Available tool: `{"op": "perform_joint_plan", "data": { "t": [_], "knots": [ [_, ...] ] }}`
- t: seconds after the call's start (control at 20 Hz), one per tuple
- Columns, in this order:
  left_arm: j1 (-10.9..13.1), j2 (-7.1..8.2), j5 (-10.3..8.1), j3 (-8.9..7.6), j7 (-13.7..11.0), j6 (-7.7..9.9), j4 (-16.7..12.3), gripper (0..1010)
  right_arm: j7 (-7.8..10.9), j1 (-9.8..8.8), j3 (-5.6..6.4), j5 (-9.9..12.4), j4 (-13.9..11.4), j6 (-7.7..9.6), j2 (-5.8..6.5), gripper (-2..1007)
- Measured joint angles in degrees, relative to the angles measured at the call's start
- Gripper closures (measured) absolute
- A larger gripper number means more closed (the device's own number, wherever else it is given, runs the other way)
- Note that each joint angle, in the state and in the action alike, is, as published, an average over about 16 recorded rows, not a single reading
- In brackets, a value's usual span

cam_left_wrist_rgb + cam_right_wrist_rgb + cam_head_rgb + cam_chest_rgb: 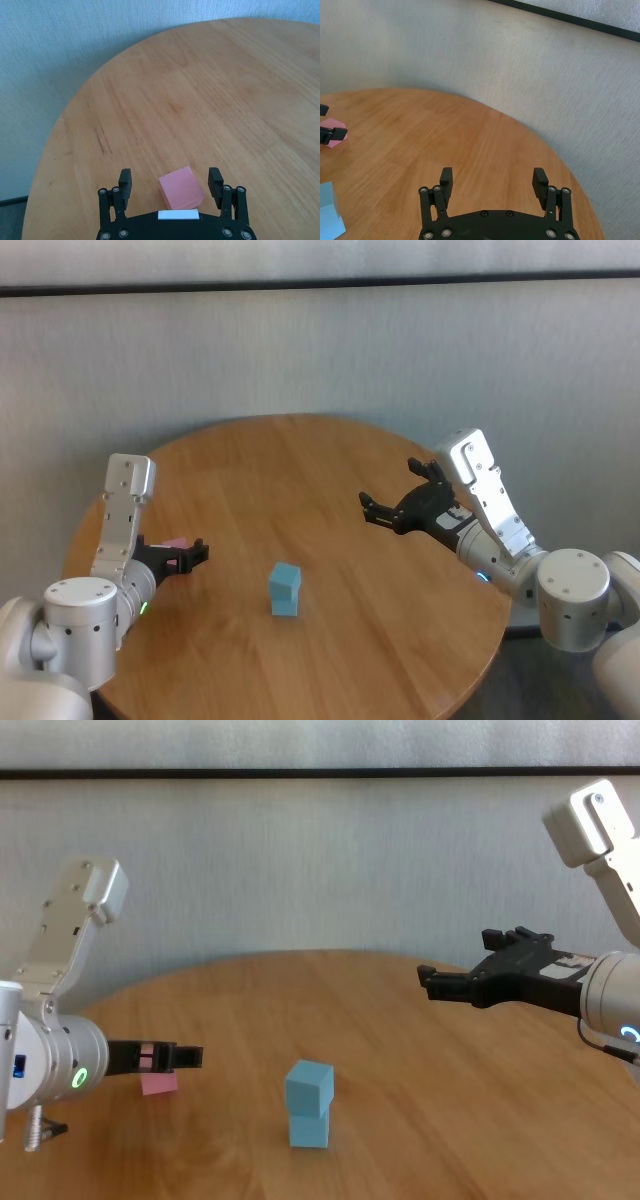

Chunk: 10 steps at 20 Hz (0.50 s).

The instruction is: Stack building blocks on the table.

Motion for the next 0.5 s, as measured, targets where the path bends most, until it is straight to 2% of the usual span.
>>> {"op": "perform_joint_plan", "data": {
  "t": [0.3,0.5],
  "knots": [
    [0.0,0.03,-0.04,0.03,0.0,0.00,0.0,89,0.00,0.00,0.00,0.0,0.0,0.00,0.00,0],
    [0.0,0.05,-0.07,0.05,0.1,0.00,-0.1,194,0.00,0.00,0.00,0.0,0.0,0.00,0.00,1]
  ]
}}
